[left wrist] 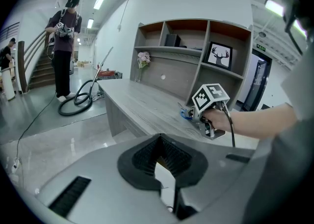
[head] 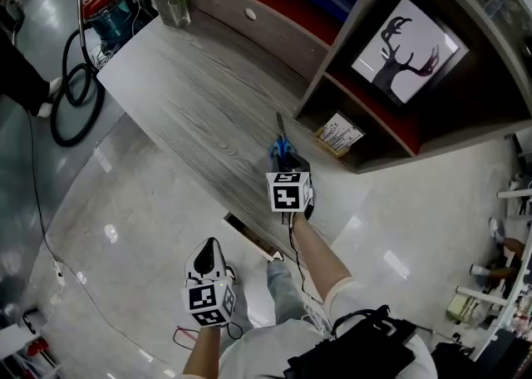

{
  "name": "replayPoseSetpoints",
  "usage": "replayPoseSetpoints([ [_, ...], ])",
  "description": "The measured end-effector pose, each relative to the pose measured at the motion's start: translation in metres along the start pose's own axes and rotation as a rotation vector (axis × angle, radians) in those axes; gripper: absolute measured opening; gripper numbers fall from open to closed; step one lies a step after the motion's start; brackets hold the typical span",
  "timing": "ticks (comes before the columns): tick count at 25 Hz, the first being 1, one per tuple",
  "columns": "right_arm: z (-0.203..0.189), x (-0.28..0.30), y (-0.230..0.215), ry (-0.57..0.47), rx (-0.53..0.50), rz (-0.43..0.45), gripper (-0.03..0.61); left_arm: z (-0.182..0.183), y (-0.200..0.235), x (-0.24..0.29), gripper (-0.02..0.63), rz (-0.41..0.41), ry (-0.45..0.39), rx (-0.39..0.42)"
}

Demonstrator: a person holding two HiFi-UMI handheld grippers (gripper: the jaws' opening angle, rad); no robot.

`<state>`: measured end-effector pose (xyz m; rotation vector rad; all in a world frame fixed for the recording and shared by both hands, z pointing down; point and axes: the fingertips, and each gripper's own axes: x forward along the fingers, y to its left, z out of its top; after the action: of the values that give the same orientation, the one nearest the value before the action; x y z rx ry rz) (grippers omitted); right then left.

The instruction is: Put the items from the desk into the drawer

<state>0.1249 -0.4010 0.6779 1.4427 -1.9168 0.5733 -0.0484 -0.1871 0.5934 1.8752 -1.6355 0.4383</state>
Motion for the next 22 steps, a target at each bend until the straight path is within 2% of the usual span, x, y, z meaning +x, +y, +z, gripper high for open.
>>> replayPoseSetpoints([
  [10,0.0004,0.0034,-0.0030,0.026,0.015,-0.030,0.077,-0.0027,0.0060,-0.0001,-0.003,0.008,0.005,-0.004],
  [22,0.0002,0.0082,-0.0047,0.050,0.048,-0.007,0.072,-0.0052,0.0058,0.0007,-0.003,0.011,0.002,-0.005],
])
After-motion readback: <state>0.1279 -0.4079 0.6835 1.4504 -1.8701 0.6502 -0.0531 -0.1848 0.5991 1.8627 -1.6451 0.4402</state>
